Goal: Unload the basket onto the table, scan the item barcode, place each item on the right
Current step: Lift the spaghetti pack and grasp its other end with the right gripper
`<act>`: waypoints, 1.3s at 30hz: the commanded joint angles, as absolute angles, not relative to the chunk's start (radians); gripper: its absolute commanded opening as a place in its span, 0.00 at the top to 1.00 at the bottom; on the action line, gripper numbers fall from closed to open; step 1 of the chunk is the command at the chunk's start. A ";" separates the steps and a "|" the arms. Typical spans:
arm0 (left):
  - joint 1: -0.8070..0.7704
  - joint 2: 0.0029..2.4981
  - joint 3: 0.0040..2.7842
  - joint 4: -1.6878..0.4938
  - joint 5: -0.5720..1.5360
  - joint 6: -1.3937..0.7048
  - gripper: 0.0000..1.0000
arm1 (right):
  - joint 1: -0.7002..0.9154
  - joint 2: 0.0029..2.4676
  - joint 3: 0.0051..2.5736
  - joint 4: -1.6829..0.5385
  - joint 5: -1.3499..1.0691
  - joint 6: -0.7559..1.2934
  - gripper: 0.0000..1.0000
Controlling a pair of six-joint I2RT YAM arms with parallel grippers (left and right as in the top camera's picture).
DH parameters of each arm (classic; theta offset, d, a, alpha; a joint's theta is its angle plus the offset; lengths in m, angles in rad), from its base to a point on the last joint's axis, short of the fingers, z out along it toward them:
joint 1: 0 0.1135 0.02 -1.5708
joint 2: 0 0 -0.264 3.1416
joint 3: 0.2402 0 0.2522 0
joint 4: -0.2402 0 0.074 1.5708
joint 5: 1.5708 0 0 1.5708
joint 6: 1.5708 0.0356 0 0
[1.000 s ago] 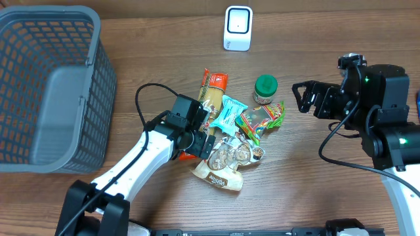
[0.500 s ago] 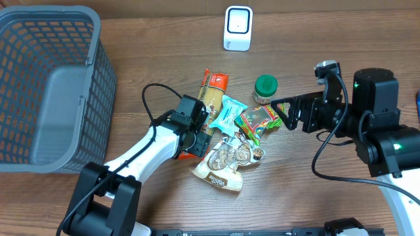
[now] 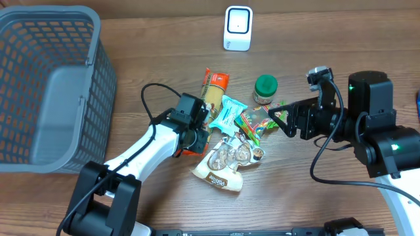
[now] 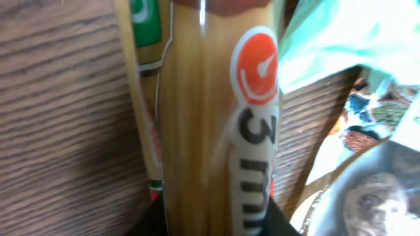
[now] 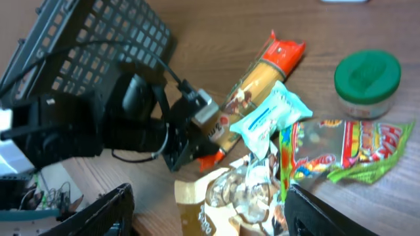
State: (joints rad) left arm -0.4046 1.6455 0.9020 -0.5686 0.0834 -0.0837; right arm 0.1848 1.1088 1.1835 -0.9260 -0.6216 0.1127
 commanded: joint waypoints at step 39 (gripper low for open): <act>0.246 1.523 0.969 -0.616 1.469 0.162 0.96 | 0.476 1.323 0.958 -0.558 -0.645 0.104 0.60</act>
State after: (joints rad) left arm 0.1970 1.5703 0.9264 -0.6369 1.2198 0.1085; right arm 0.4736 1.3323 0.9607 -0.5674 -0.6518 0.1093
